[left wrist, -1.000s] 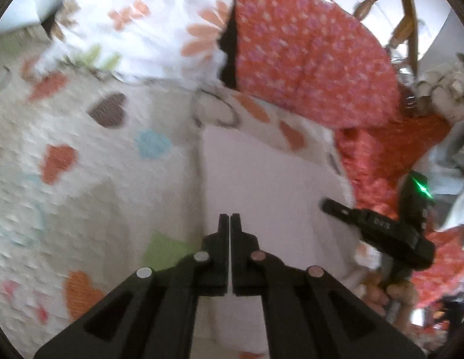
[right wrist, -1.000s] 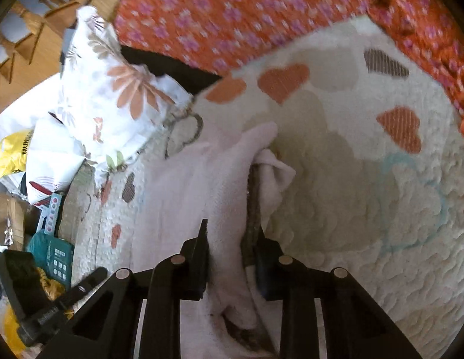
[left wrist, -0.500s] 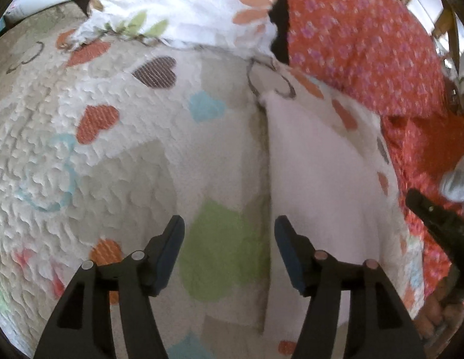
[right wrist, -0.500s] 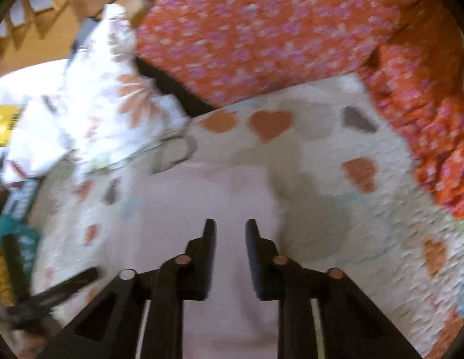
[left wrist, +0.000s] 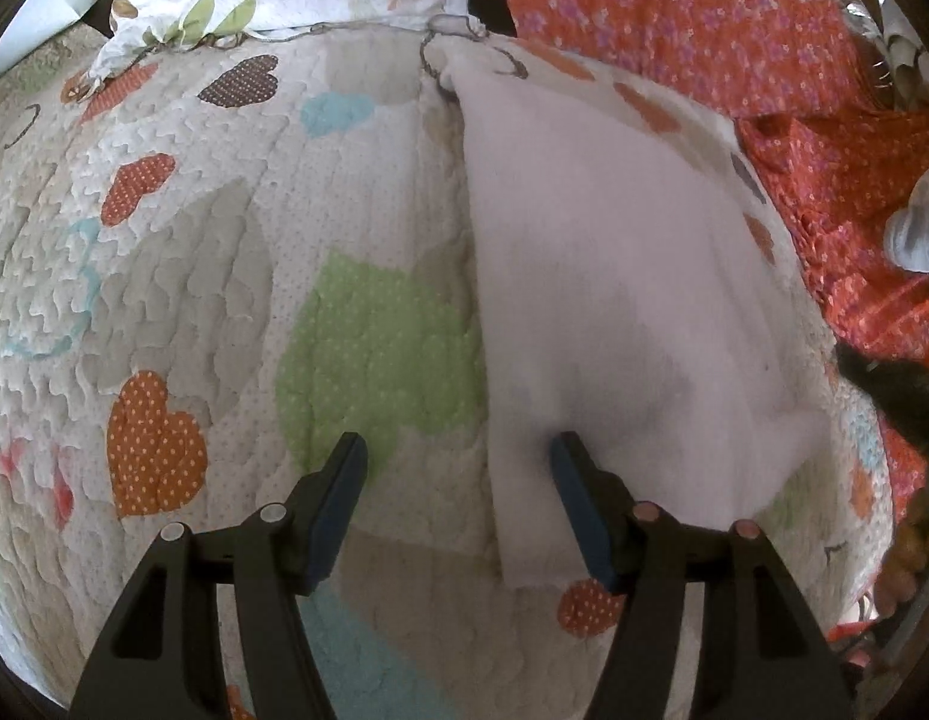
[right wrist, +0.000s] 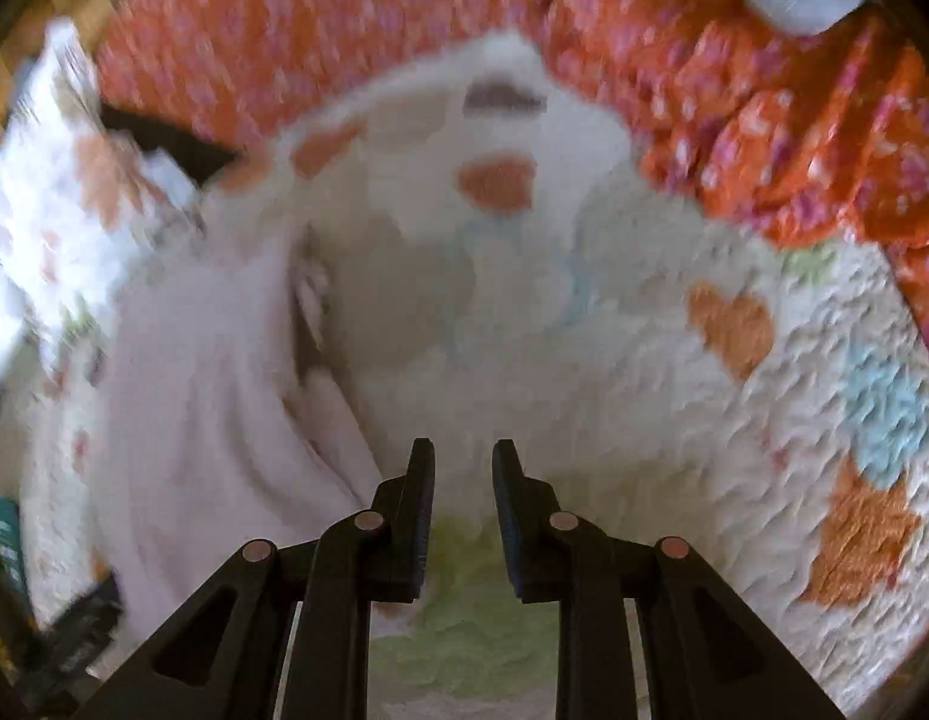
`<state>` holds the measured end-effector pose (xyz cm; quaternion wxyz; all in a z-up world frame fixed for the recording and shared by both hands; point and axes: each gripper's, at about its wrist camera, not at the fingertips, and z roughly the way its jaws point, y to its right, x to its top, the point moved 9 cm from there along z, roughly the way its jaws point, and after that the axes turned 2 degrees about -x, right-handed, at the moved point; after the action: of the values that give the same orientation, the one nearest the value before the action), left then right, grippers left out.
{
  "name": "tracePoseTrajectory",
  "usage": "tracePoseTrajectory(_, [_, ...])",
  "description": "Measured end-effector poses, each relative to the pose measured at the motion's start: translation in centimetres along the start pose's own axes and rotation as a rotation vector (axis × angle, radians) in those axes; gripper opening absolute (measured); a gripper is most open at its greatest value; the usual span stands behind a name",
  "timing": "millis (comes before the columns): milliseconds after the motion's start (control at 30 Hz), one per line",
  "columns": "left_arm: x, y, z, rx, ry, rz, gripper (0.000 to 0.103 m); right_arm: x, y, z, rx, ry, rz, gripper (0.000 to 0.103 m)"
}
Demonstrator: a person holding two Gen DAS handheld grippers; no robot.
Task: Fold small clothes
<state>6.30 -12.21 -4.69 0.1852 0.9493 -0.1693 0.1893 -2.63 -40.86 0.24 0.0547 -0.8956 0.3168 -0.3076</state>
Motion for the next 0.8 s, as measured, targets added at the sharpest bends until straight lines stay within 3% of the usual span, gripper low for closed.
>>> tracePoseTrajectory(100, [0.1, 0.0, -0.2, 0.009, 0.003, -0.010, 0.067, 0.2, -3.0, -0.4, 0.113, 0.011, -0.058, 0.027])
tracePoseTrajectory(167, [0.1, 0.0, -0.1, 0.017, 0.010, -0.008, 0.069, -0.3, -4.9, 1.2, 0.148, -0.034, -0.095, 0.046])
tracePoseTrajectory(233, [0.1, 0.1, -0.2, 0.026, 0.015, 0.000, 0.070, -0.7, -6.0, 3.1, 0.119, -0.056, -0.133, 0.052])
tracePoseTrajectory(300, [0.1, 0.2, 0.0, 0.030, 0.014, 0.004, 0.071, -0.7, -6.5, 5.2, 0.056, -0.080, -0.170, 0.042])
tracePoseTrajectory(333, [0.1, 0.2, 0.1, 0.030, 0.010, 0.007, 0.073, -0.3, -5.7, 6.1, 0.000, -0.080, -0.182, 0.025])
tracePoseTrajectory(400, [0.0, 0.3, 0.4, 0.033, -0.008, 0.020, 0.074, 1.2, -3.0, 7.8, -0.180, -0.049, -0.170, 0.025])
tracePoseTrajectory(433, [0.0, 0.4, 0.4, 0.041, -0.007, 0.031, 0.074, 1.9, -1.4, 8.1, -0.319, -0.024, -0.171, 0.025])
tracePoseTrajectory(467, [0.0, 0.4, 0.3, 0.043, -0.008, 0.037, 0.075, 2.4, -0.4, 8.2, -0.384, -0.010, -0.160, 0.028])
tracePoseTrajectory(500, [-0.1, 0.4, 0.3, 0.043, -0.012, 0.042, 0.075, 2.5, -0.3, 8.1, -0.336, -0.016, -0.117, 0.028])
tracePoseTrajectory(600, [-0.2, 0.4, 0.3, 0.031, -0.028, 0.042, 0.075, 2.6, -2.0, 6.7, -0.072, -0.036, -0.017, 0.028])
tracePoseTrajectory(700, [-0.2, 0.1, -0.1, 0.016, -0.036, 0.036, 0.075, 1.9, -5.0, 4.5, 0.111, -0.008, -0.046, 0.028])
tracePoseTrajectory(800, [-0.1, -0.4, -1.1, 0.021, -0.005, 0.027, 0.075, -1.1, -8.0, 4.4, 0.342, -0.137, -0.056, 0.028])
